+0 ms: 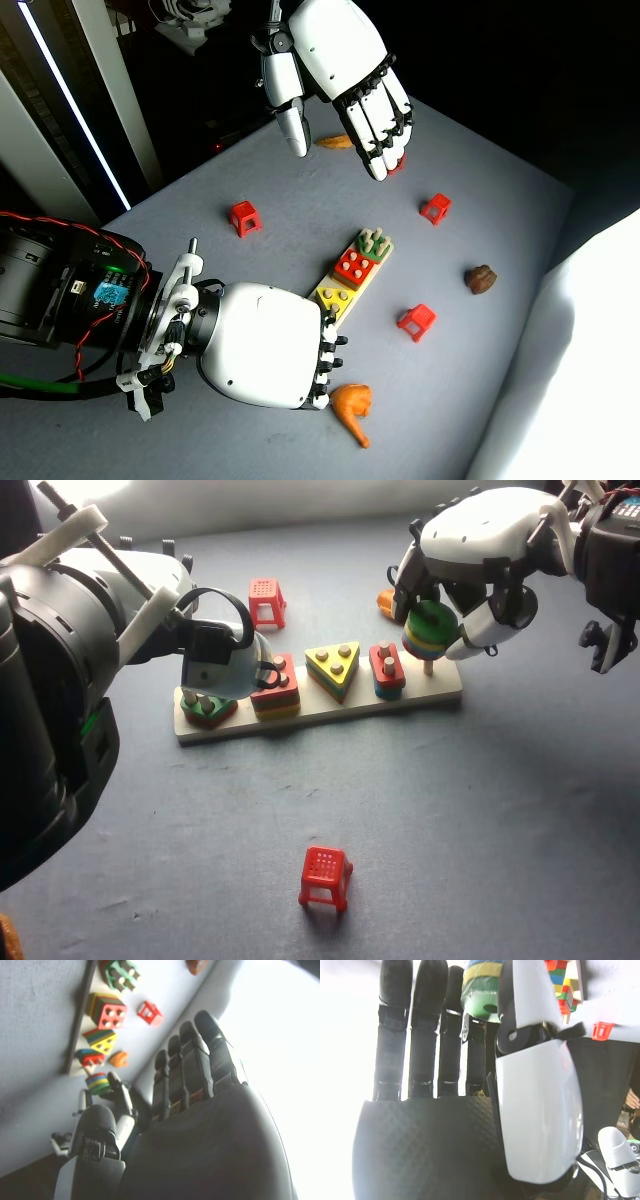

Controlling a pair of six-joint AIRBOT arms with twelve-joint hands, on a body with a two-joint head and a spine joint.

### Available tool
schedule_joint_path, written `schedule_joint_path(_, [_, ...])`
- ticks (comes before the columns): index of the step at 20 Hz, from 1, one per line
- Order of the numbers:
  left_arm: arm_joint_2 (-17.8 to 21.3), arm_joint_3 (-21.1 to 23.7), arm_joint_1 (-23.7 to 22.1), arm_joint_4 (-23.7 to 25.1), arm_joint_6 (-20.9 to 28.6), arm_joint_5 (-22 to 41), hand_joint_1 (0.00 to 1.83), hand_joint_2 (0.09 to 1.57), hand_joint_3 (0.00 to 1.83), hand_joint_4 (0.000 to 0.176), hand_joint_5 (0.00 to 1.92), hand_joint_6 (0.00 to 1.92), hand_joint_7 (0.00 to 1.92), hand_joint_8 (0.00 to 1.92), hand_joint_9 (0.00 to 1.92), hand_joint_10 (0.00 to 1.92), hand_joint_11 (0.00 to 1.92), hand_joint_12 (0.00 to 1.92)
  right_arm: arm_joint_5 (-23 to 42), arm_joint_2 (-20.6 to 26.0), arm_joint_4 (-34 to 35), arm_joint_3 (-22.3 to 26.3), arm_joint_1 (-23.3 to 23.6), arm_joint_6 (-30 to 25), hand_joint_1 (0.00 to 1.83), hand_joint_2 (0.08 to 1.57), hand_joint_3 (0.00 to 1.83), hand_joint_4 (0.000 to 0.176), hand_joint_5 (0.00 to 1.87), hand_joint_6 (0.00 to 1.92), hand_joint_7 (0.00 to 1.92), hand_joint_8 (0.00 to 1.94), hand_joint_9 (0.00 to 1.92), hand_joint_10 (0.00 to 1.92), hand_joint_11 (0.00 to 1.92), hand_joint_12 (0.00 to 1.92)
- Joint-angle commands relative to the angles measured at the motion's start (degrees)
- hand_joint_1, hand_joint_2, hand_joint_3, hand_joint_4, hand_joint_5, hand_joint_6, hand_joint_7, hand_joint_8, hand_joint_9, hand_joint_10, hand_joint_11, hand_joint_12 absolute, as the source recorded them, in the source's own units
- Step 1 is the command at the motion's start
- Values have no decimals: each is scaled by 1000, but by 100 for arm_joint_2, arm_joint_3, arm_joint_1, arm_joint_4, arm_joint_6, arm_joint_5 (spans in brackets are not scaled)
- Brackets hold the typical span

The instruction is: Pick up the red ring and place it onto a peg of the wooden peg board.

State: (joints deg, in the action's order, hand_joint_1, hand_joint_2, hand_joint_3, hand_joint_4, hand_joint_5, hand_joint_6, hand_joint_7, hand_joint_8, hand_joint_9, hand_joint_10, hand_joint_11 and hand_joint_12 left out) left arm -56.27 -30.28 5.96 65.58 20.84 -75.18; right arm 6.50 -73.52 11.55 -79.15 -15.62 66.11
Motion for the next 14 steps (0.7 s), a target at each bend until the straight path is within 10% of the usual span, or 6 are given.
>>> schedule_joint_path(1, [-1,-6,-52,577,-19,-37,0,1373,0,0,164,7,218,8,227,7,0,578,446,41,-6,-2,4,25,1258,1095,1,0,993,997,1068,809,997,659,818,1065])
schedule_joint_path(4, [-1,-6,-52,577,-18,-37,0,1372,0,0,189,7,247,9,251,10,0,644,332,40,-6,30,19,25,1226,1103,0,23,987,1011,1052,840,1166,180,806,1046])
schedule_joint_path(11, [-1,-10,-54,577,-18,-36,0,1369,0,0,191,0,249,3,258,3,0,646,229,115,-7,88,93,91,1231,1092,0,25,1006,969,1079,809,1232,70,808,1043])
schedule_joint_path(12, [-1,-10,-54,577,-18,-36,0,1373,0,0,184,0,247,1,254,1,0,646,261,123,-10,87,92,139,1353,1088,0,0,1007,937,1099,736,1036,841,828,1030])
schedule_joint_path(14, [-2,-10,-54,577,-18,-36,0,1375,0,0,164,1,217,2,232,1,0,621,332,127,-14,87,81,152,1382,1074,0,0,1011,937,1107,714,983,1037,842,1038])
